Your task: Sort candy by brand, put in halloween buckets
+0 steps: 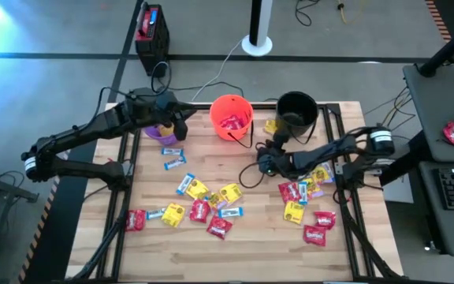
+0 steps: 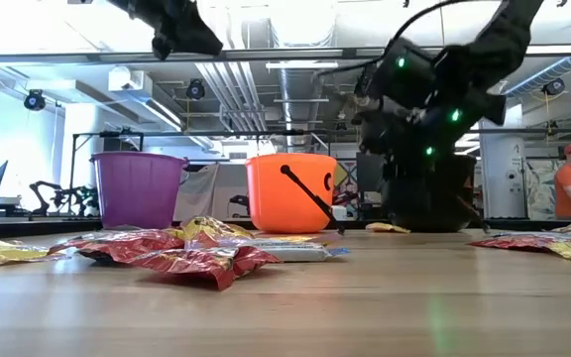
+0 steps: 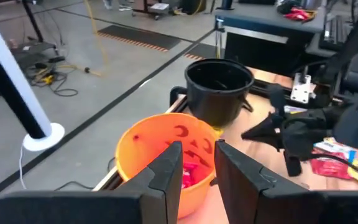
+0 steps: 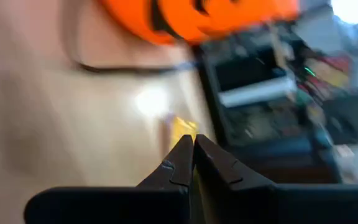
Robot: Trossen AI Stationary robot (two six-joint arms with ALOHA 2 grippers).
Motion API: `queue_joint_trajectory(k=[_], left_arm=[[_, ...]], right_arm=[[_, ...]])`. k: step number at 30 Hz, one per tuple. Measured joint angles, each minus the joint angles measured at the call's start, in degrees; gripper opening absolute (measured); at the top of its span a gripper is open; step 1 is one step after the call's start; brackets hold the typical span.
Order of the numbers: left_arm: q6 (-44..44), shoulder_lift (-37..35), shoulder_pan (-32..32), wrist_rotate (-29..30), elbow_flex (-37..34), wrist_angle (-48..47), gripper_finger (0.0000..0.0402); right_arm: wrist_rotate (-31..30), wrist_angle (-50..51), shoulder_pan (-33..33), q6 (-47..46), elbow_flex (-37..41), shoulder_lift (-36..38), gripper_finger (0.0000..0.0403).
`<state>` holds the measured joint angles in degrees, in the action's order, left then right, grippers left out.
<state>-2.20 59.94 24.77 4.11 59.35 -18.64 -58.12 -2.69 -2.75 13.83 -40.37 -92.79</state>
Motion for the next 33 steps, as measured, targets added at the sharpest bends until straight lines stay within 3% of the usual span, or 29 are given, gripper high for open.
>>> queue_joint_trajectory(k=[5,9,14,33], left_arm=[[0.0,0.0,0.0,2.3,0.0,0.0,0.0078],[0.0,0.1,0.0,5.0,0.0,0.0,0.0078],[0.0,0.1,0.1,7.7,-0.1,-0.4,0.0078],[-1.0,4.1,0.2,9.0,-0.2,-0.8,0.0078]], right_arm=[[-9.2,-0.4,0.0,-2.7,-2.0,-4.9,0.0009],[-8.0,-1.0,-0.3,-5.6,-3.1,-8.3,0.0009],[-11.5,-0.9,-0.7,-7.6,-5.0,-11.2,0.0009],[-7.4,-0.5,-7.0,-27.1,-4.8,-11.3,0.0009]])
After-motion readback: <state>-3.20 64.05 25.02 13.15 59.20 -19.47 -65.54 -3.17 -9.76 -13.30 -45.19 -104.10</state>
